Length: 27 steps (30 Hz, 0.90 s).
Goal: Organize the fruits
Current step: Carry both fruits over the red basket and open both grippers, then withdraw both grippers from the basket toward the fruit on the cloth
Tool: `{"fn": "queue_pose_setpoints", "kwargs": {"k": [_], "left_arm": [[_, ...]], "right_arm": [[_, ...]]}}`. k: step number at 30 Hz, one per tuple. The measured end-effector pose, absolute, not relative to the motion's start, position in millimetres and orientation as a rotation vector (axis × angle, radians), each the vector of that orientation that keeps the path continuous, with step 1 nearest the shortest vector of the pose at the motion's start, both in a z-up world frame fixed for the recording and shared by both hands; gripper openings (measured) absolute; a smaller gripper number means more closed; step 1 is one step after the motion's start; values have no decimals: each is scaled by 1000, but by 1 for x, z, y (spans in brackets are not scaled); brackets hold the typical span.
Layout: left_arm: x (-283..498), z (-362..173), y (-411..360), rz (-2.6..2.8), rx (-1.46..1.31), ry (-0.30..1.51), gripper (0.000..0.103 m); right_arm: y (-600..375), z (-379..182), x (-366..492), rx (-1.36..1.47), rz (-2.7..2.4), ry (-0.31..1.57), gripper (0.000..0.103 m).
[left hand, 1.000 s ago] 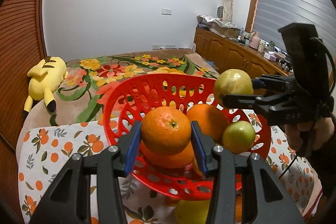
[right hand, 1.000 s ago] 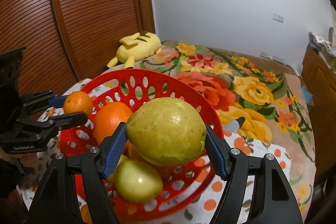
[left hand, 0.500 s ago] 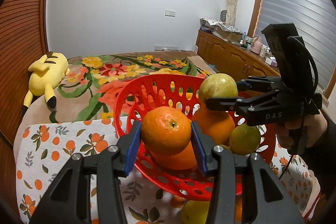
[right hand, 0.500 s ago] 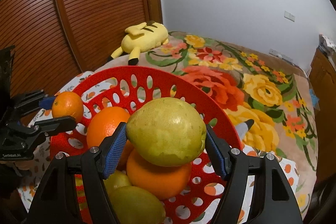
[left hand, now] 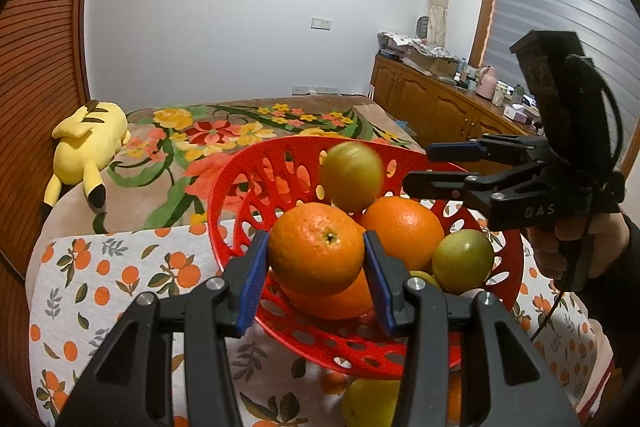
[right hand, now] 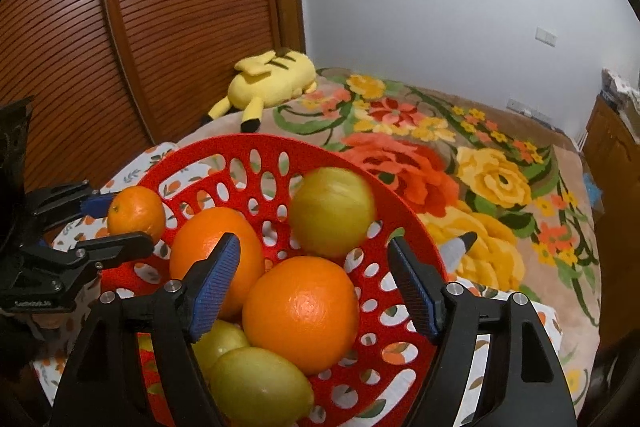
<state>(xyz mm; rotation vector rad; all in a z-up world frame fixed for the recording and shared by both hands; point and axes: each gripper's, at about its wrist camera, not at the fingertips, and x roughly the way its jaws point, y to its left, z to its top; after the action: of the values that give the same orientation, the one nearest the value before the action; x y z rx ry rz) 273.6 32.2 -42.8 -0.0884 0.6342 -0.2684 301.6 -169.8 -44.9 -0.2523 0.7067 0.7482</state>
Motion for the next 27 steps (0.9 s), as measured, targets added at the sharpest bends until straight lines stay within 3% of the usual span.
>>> {"fn": "queue_pose_setpoints", "kwargs": {"k": [22, 27], "left_arm": [[266, -40, 9, -287, -35, 659, 45], [254, -32, 8, -275, -29, 635, 51]], "right_arm": [[-205, -26, 255, -197, 708, 654, 78], [-216, -20, 238, -181, 695, 642, 79]]}}
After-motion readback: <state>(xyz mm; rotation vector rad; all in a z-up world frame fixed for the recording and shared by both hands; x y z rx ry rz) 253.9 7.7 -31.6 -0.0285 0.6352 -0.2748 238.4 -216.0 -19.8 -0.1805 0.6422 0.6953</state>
